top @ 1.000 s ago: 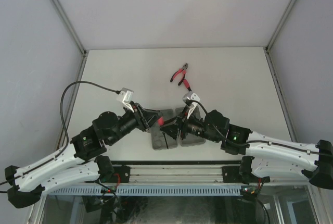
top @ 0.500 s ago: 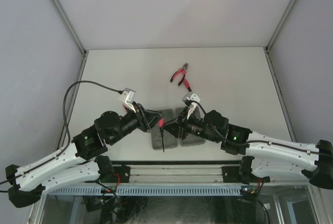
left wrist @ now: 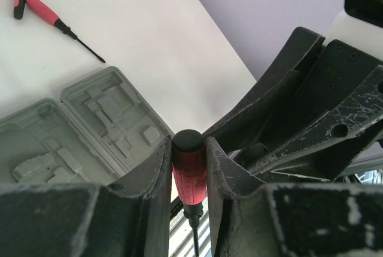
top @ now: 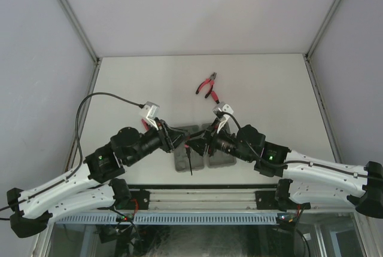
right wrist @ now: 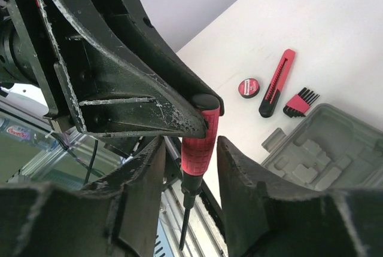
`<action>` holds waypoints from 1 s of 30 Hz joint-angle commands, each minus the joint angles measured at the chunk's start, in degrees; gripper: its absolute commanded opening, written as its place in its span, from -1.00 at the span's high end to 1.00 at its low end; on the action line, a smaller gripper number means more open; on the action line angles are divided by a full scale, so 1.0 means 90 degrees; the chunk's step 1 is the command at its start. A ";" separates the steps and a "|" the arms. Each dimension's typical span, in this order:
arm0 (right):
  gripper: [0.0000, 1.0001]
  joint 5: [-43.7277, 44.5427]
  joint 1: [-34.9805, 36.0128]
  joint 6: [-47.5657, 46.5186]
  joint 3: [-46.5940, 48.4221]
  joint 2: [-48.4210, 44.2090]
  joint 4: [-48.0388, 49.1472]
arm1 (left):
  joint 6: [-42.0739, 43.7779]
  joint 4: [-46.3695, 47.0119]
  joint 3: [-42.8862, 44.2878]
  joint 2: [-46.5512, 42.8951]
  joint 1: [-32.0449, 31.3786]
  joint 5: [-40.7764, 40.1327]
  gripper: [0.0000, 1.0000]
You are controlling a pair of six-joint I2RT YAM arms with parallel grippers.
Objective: Sort the tools into containers
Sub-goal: Pick up the screwdriver from the center of the board.
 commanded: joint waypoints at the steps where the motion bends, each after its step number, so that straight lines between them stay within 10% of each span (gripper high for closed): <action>1: 0.26 0.0075 -0.0142 -0.0022 0.0311 -0.0037 0.0460 | 0.0018 0.0156 0.0395 -0.0087 -0.0017 0.0105 1.00; 14: 0.26 -0.0288 -0.0167 0.0153 0.0306 0.0228 0.0541 | -0.0014 0.0175 0.0390 -0.0142 -0.0019 0.0054 1.00; 24: 0.61 -0.0233 -0.0167 0.0206 0.0308 0.0227 0.0583 | -0.0018 0.0139 0.0348 -0.0213 -0.0008 0.0021 0.99; 30: 0.77 -0.0015 -0.0167 0.0284 0.0310 0.0153 0.0414 | -0.0038 0.0083 0.0320 -0.0257 -0.0018 -0.0002 0.57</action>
